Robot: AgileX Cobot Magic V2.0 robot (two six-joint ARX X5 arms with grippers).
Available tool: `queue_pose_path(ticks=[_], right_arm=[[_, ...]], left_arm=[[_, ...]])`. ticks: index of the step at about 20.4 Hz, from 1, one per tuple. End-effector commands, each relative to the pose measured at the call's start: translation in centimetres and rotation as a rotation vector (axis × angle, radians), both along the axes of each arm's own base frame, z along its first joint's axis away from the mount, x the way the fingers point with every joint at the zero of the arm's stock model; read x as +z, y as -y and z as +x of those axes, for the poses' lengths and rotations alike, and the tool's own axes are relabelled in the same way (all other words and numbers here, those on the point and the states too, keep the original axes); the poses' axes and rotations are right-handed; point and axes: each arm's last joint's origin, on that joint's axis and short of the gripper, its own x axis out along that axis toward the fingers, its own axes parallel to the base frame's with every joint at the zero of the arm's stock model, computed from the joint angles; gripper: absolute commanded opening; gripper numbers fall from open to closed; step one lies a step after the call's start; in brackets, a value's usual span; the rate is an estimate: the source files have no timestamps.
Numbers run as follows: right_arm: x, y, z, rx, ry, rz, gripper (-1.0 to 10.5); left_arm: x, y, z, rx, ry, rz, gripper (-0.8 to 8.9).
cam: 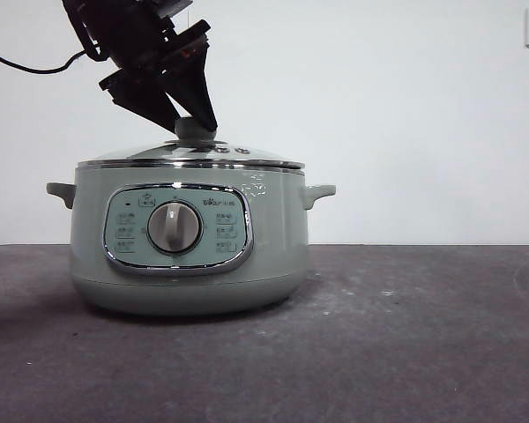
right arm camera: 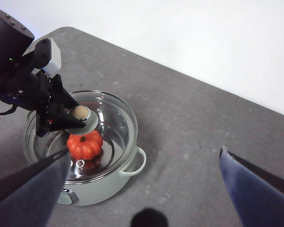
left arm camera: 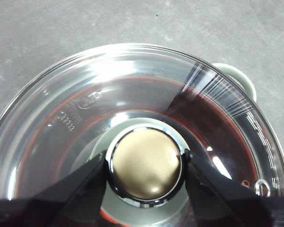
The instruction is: Pick up the pumpkin,open the lid,put the pumpkin in the pot,close the lid
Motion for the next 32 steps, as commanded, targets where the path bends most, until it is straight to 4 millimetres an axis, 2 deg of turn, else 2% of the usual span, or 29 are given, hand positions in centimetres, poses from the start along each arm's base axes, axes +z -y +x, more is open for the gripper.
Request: queue_pose_path(ticks=[1, 9, 11, 14, 15, 21, 26, 29, 32], right_arm=[[0.0, -0.1, 0.0, 0.0, 0.002, 0.009, 6.3], [-0.2, 0.0, -0.1, 0.001, -0.016, -0.004, 6.3], [-0.3, 0.0, -0.1, 0.002, -0.025, -0.012, 6.3], [-0.5, 0.0, -0.2, 0.013, -0.052, -0.024, 6.3], [-0.6, 0.0, -0.2, 0.029, -0.067, -0.024, 6.3], [-1.2, -0.1, -0.7, 0.125, -0.165, -0.007, 6.3], [-1.5, -0.1, -0.9, 0.152, -0.203, -0.006, 6.3], [-1.6, 0.0, -1.0, 0.146, -0.223, -0.014, 6.3], [-1.8, 0.1, -1.1, 0.146, -0.248, -0.029, 6.3]], left_arm=[[-2.4, 0.0, 0.1, 0.003, -0.098, 0.041, -0.08], [-2.8, -0.2, -0.5, 0.006, -0.175, 0.072, 0.15], [-2.8, -0.3, -0.5, 0.008, -0.18, 0.072, 1.32], [-2.8, -0.3, -0.6, 0.008, -0.182, 0.072, 4.44], [-2.8, -0.3, -0.5, 0.008, -0.181, 0.072, 4.85], [-2.3, -0.4, -0.8, 0.008, -0.168, 0.065, 4.9], [-1.1, -0.6, -1.3, 0.008, -0.152, 0.059, 4.9], [1.0, -0.9, -2.1, 0.007, -0.117, 0.044, 4.9], [4.3, -1.6, -3.8, 0.006, -0.087, 0.031, 4.89]])
